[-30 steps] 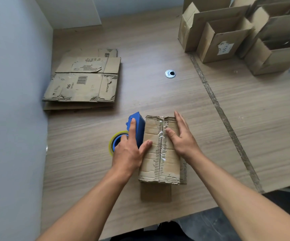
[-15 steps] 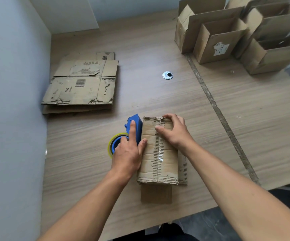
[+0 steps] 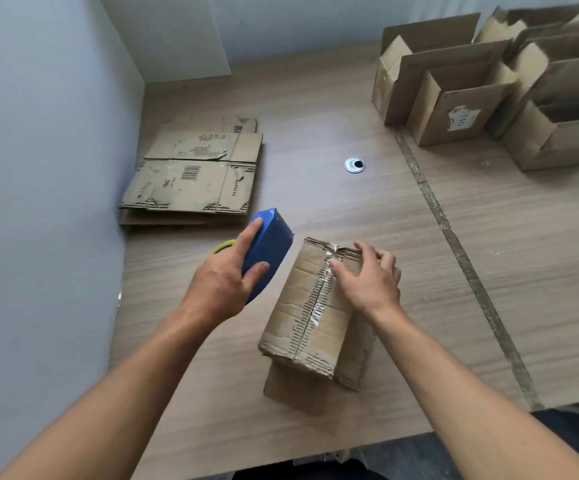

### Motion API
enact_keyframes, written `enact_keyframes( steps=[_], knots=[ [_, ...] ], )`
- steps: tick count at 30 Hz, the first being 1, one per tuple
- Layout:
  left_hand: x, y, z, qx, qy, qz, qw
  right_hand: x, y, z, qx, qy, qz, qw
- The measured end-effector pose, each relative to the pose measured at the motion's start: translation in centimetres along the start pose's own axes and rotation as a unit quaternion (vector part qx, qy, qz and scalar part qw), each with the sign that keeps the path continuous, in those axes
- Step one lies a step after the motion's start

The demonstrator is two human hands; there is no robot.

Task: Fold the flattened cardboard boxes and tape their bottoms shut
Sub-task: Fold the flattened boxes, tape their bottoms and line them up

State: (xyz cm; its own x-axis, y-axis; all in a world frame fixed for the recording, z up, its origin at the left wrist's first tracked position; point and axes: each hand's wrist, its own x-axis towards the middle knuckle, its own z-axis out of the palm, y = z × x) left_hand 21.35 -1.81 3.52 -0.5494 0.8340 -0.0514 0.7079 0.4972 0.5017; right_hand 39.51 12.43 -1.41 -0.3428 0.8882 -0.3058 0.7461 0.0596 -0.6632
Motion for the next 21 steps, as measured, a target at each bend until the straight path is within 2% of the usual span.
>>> enact_keyframes(
  steps=[2,4,7,9,12,14,17,21],
  knots=[
    [-0.8,-0.4,-2.1,-0.028,-0.031,0.014,0.999,-0.2,0.0,-1.3,0.022,0.040,-0.058,0.997],
    [-2.3,-0.6,-3.5,-0.063,-0.058,0.058,0.995,-0.3,-0.7,-3.1,0.109,0.029,-0.133,0.985],
    [-4.9,0.0,-3.9,-0.058,-0.062,0.119,0.989,-1.2,-2.5,-5.6,0.254,-0.159,-0.175,0.938],
    [-6.1,0.1,-3.7,-0.022,-0.028,0.155,0.987,-1.6,-3.2,-6.3,0.260,-0.248,-0.203,0.911],
    [-7.3,0.6,-3.8,0.008,0.012,0.220,0.975,-1.7,-3.8,-7.1,0.225,-0.314,-0.239,0.891],
    [-7.7,1.1,-4.0,0.027,0.020,0.251,0.968,-1.9,-4.1,-7.3,0.200,-0.335,-0.257,0.884],
    [-7.9,2.0,-4.1,0.029,0.008,0.275,0.961,-2.0,-4.5,-7.2,0.191,-0.300,-0.282,0.891],
    [-8.0,3.0,-3.8,0.049,-0.001,0.290,0.956,-1.5,-4.9,-7.4,0.280,-0.324,-0.216,0.878]
  ],
)
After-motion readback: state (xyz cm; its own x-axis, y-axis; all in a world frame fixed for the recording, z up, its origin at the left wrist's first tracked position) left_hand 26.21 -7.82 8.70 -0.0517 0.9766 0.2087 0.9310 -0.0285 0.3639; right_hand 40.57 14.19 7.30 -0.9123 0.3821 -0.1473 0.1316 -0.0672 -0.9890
